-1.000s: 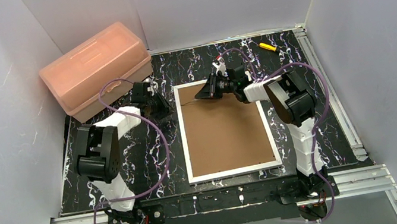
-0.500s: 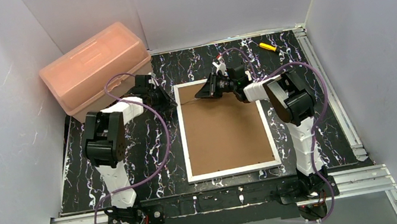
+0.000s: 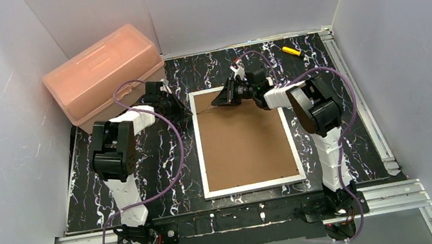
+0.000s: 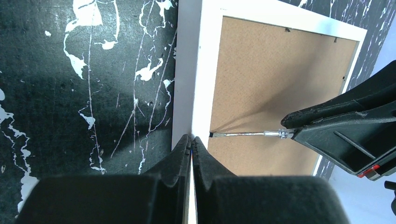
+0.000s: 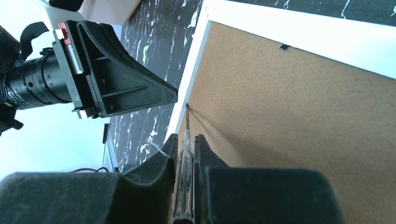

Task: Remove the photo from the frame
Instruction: Release the photo frame item from the photo frame.

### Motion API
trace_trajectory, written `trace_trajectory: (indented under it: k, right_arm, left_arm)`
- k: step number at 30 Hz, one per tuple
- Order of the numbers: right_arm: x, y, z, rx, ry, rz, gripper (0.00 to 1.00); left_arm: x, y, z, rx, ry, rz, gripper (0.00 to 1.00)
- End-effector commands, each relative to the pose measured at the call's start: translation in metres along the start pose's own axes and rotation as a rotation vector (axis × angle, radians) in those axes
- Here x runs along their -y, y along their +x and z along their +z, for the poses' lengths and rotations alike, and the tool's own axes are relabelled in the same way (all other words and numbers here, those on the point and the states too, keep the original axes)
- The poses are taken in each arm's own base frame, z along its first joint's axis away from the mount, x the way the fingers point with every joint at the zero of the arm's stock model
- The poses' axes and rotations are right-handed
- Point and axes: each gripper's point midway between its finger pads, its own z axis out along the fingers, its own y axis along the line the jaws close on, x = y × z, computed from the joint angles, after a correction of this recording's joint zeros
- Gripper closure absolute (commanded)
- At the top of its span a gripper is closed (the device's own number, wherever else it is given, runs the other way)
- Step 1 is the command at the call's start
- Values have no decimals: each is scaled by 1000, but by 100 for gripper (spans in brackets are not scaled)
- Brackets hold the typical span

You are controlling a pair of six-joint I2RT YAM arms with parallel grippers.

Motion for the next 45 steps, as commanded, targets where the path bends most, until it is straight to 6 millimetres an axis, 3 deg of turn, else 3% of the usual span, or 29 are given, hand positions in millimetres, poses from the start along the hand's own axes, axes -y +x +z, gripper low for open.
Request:
trace_trajectory:
  k: [1, 9, 15, 29, 45]
  right_arm:
    - [-26, -1, 22, 20, -19, -72, 99]
    - [-43, -6, 29, 5, 18, -142, 99]
    - [-70, -9, 40, 0, 45, -230, 99]
    - [-136, 8, 75, 13, 51, -353, 99]
    - [-154, 23, 104, 129, 76, -303, 99]
  left_arm:
    - [5, 40, 12, -133, 34, -29, 100]
    - [7, 41, 13, -126, 49, -33, 100]
    - [6, 43, 12, -131, 50, -39, 100]
    - [7, 48, 12, -134, 52, -48, 100]
    - [6, 50, 13, -132, 40, -53, 100]
